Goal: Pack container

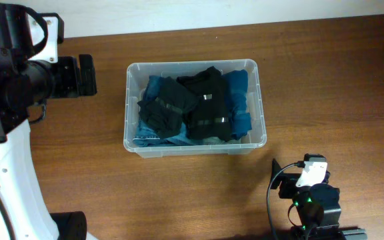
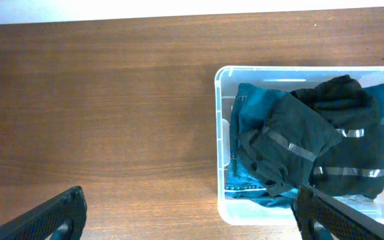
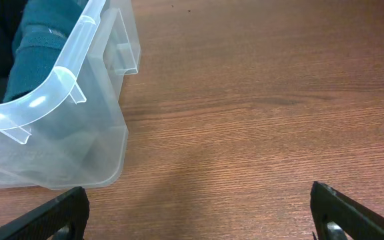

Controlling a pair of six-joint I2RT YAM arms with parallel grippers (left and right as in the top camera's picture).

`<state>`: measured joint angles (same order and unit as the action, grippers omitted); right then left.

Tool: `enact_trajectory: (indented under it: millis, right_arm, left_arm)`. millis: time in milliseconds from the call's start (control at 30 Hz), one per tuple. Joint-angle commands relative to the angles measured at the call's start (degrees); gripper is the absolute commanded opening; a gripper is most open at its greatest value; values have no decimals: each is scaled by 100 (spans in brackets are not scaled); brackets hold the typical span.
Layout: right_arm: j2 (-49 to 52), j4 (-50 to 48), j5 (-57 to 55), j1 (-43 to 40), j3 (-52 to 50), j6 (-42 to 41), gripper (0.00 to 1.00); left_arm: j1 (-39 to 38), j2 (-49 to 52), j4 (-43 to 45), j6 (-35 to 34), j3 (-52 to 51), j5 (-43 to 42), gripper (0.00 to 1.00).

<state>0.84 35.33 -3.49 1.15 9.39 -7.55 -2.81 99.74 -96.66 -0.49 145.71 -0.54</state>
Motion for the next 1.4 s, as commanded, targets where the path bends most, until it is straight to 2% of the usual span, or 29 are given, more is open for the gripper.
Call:
enact_trajectory:
  millis: [0, 800, 933, 1100, 1167, 1367]
  right_arm:
    - [-48, -17, 28, -46, -46, -42, 98]
    - [-48, -17, 28, -48, -46, -42, 98]
    - [-48, -17, 28, -46, -46, -42, 98]
    - [-48, -17, 28, -46, -46, -42, 98]
    - [-48, -17, 28, -46, -46, -42, 98]
    - [-48, -17, 28, -46, -46, -42, 98]
  left_arm:
    - [24, -103, -2, -37, -15, 57, 99]
    - [26, -87, -2, -33, -17, 59, 100]
    - [24, -413, 498, 122, -168, 249, 99]
    - [20, -1401, 1961, 138, -1569, 225, 99]
    - [20, -2085, 2767, 284, -2754, 173, 99]
    - [20, -3755, 4334, 533, -5499, 13, 99]
